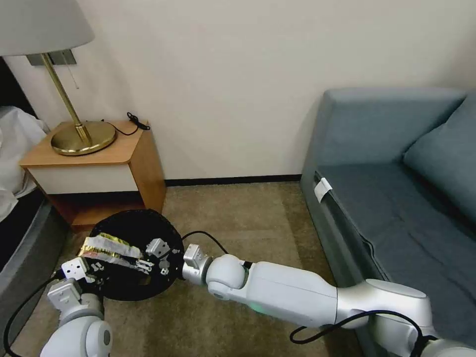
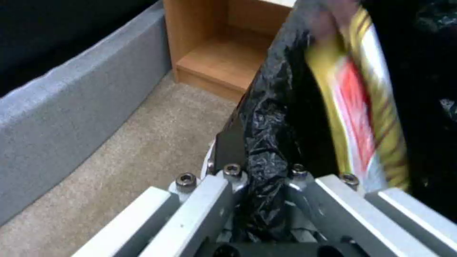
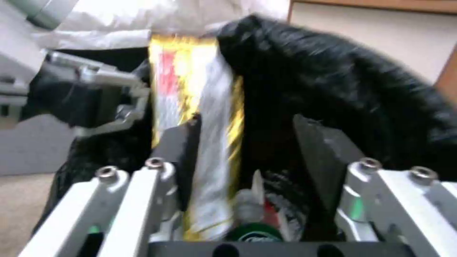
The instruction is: Pick up the trash bin, then pick up the garbage on the floor and place it into the trash bin.
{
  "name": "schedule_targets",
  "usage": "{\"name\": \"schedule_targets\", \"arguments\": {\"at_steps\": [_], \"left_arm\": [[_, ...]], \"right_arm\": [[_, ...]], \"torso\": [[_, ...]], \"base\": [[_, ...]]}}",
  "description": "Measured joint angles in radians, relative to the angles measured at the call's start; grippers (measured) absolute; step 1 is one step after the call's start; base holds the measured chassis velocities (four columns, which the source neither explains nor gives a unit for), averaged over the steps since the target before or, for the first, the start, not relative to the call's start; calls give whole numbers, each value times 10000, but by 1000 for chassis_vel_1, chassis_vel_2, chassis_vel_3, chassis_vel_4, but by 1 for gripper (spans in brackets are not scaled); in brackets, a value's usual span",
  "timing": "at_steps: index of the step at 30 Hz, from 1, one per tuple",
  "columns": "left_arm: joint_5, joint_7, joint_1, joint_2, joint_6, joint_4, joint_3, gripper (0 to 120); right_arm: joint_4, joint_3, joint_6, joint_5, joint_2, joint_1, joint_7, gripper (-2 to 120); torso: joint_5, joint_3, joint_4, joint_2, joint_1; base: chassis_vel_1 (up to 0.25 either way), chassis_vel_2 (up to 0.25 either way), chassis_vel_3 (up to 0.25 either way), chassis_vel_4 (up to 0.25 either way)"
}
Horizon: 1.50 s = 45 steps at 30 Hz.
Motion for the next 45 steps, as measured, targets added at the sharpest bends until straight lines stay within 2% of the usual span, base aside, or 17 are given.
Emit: {"name": "schedule_targets", "arguments": {"at_steps": [4,9,13,14,17,18,21,25,32,35,38,39,40,42,43,44,45], "left_arm": [[-873,-552,121,0,369,-156,45,2],[-1983,-1298,200,0,703,-299,7,2],[-4313,-2786,261,0,1146,-443,-177,2],[-4313,-2786,261,0,1146,-443,-177,2],[-5649,-3943,183,0,1441,-233,-288,2],[-5649,-3943,183,0,1441,-233,-288,2],[-6262,-4739,32,0,1561,224,-325,2],[-6327,-4927,-39,0,1588,586,-334,2],[-6216,-4904,-98,3,1539,811,-361,2],[-6085,-4836,-100,3,1482,850,-375,8],[-5289,-4153,-10,-2,1140,846,-349,23],[-5289,-4153,-10,-2,1140,846,-349,23],[-4930,-3799,31,-3,926,846,-337,27],[-3259,-2229,207,-3,-308,849,-331,38],[-2863,-1815,256,-3,-719,855,-336,39],[-2863,-1815,256,-3,-719,855,-336,39],[-1948,-681,404,-2,-1665,859,-383,47]], "right_arm": [[311,352,2,-6,-214,67,72,73],[505,637,4,-5,-337,111,105,86],[748,966,39,-10,-550,69,112,99],[748,966,39,-10,-550,69,112,99],[813,1085,122,-87,-688,-69,89,100],[813,1085,122,-87,-688,-69,89,100],[827,1169,197,-183,-780,-264,61,100],[843,1216,233,-228,-862,-388,44,100],[846,1263,274,-300,-920,-511,20,100],[845,1291,288,-332,-935,-588,13,100],[845,1341,295,-351,-1001,-662,10,100],[845,1341,295,-351,-1001,-662,10,100],[857,1364,295,-352,-1033,-682,9,100],[998,1503,275,-347,-1174,-789,10,100],[1042,1547,256,-347,-1221,-827,11,100],[1042,1547,256,-347,-1221,-827,11,100],[1182,1684,191,-338,-1363,-934,21,100]], "torso": [[0,0,-1,0,0],[1,0,0,0,1],[1,0,-1,0,1],[1,0,-1,0,1],[0,0,-1,0,0],[0,0,-1,0,0],[1,0,0,0,0],[2,0,0,1,1],[8,-1,0,3,0],[6,-1,0,3,0],[-8,1,0,2,0],[-8,1,0,2,0],[-10,1,0,2,0],[-3,1,0,2,0],[-4,1,1,2,0],[-4,1,1,2,0],[-2,1,0,1,1]], "base": [[0,0,0,0],[0,0,0,0],[0,0,0,0],[0,0,0,0],[0,0,0,0],[0,0,0,0],[0,0,0,0],[0,0,0,0],[0,0,0,0],[0,0,0,0],[0,0,0,0],[0,0,0,0],[0,0,0,0],[0,0,0,0],[0,0,0,0],[0,0,0,0],[0,0,0,0]]}}
